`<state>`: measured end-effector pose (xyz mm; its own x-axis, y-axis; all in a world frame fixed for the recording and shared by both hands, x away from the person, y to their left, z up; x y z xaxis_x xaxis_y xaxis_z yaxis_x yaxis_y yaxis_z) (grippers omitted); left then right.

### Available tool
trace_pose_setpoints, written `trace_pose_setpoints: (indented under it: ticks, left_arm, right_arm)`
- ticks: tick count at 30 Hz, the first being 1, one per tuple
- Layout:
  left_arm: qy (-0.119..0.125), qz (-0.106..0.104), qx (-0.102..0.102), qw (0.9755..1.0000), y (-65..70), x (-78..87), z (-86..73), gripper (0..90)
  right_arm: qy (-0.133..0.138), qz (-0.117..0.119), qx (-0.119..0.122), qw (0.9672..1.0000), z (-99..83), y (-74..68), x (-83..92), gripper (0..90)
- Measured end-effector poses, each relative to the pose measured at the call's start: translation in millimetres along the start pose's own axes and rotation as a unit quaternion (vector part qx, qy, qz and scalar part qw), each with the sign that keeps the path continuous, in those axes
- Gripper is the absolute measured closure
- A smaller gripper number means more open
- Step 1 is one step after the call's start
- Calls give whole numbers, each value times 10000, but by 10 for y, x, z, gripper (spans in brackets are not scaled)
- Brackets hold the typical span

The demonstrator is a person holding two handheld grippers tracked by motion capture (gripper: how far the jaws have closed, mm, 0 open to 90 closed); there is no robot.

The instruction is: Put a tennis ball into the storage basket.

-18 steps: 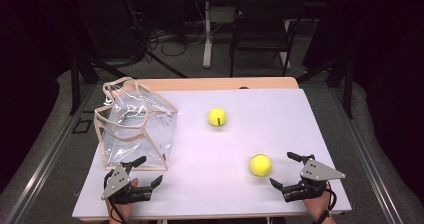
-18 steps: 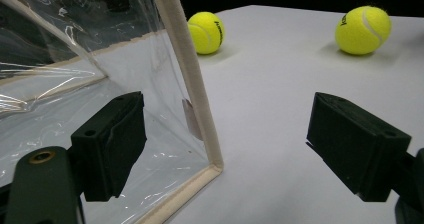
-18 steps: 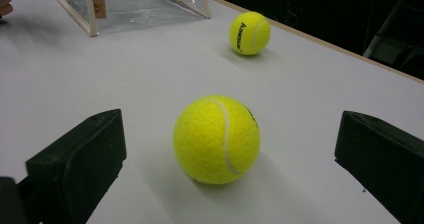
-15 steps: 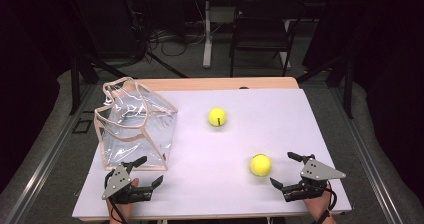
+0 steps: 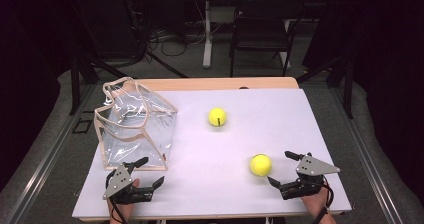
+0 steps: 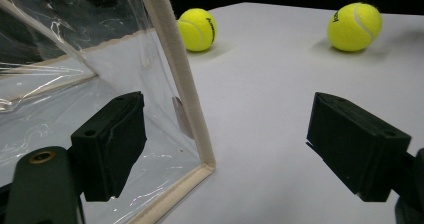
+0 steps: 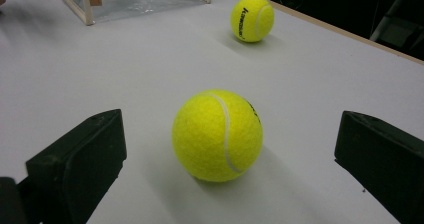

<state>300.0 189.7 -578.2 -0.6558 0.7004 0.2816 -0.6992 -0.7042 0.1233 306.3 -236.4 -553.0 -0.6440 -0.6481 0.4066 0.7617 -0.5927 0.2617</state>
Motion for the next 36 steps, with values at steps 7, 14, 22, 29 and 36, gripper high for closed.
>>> trace_pose_setpoints:
  ticks: [7, 14, 22, 29, 36]
  left_arm:
    - [-50, 1, -4, 10000, -15, -24, -8, 157]
    - [-36, 13, 10, 10000, -16, -11, -6, 157]
    - [-5, 13, -26, 10000, -5, -2, 6, 157]
    - [11, -26, -66, 10000, 15, 11, 21, 157]
    - [20, -38, -107, 9999, 34, -3, 36, 157]
  right_arm:
    - [-246, 37, 38, 9997, 107, -1, -37, 0]
    - [-465, 88, 13, 9989, 163, 14, -90, 0]
    - [-666, 126, -123, 9976, 183, 57, -122, 0]
    - [-828, 159, -97, 9964, 229, 80, -152, 0]
    - [-906, 249, -133, 9955, 261, 79, -208, 0]
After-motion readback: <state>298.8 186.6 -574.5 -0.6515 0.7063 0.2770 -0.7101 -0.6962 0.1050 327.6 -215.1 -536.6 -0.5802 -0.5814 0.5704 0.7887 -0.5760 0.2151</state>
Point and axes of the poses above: each handheld gripper's, and its own axes: x roughly backward along the jaws, z roughly out of its top, y roughly to its right, the point moved 7 cm from there along -x, roughly forward along the jaws, and after that the axes turned 11 degrees about x, right-handed, at the moved point
